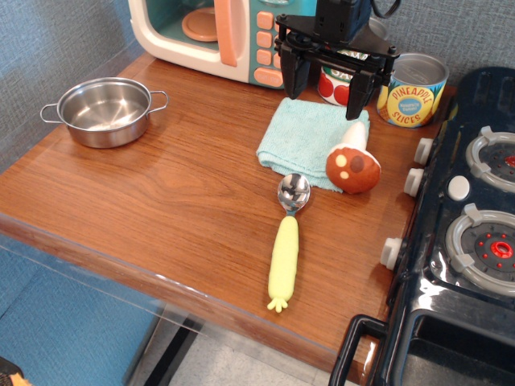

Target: Place the mushroom on the blue rag.

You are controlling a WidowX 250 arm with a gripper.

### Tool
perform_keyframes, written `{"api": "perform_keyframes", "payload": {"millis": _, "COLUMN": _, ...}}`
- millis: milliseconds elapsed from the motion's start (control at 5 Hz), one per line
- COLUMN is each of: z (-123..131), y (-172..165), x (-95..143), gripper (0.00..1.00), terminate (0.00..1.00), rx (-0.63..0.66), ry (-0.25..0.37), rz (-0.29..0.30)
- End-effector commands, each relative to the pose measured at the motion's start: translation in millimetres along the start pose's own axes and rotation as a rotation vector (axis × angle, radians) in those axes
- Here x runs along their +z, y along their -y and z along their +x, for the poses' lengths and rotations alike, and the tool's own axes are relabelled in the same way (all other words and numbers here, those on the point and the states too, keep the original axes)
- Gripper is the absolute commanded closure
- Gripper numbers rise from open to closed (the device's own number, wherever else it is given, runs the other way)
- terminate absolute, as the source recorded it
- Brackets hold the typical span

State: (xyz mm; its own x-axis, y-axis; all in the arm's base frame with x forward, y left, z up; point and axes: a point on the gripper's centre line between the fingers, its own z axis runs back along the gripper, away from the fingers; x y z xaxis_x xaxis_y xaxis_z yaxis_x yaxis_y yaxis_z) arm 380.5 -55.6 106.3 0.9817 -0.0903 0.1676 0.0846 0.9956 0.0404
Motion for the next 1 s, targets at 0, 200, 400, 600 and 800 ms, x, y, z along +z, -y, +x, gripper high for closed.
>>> {"api": "perform_keyframes", "payload": {"millis": 0, "z": -2.3, "y": 3.6, "x": 27.5, "gripper": 0.0, "terminate": 0.0, "rx": -0.003, "ry": 0.074, "rz": -0.007}}
{"api": "perform_keyframes", "payload": {"millis": 200, "z": -2.3, "y": 3.6, "x": 27.5, "gripper": 0.0, "terminate": 0.0, "rx": -0.003, "ry": 0.074, "rz": -0.007}}
{"api": "perform_keyframes", "payload": {"millis": 400, "z": -2.3, "y": 3.6, "x": 27.5, "gripper": 0.0, "terminate": 0.0, "rx": -0.003, "ry": 0.074, "rz": -0.007}}
{"api": "perform_keyframes", "payload": {"millis": 600, "z": -2.3, "y": 3.6, "x": 27.5, "gripper": 0.0, "terminate": 0.0, "rx": -0.003, "ry": 0.074, "rz": -0.007}}
{"api": "perform_keyframes", "payload": {"millis": 800, "z": -2.3, "y": 3.6, "x": 27.5, "gripper": 0.0, "terminate": 1.0, "rx": -0.003, "ry": 0.074, "rz": -0.007}}
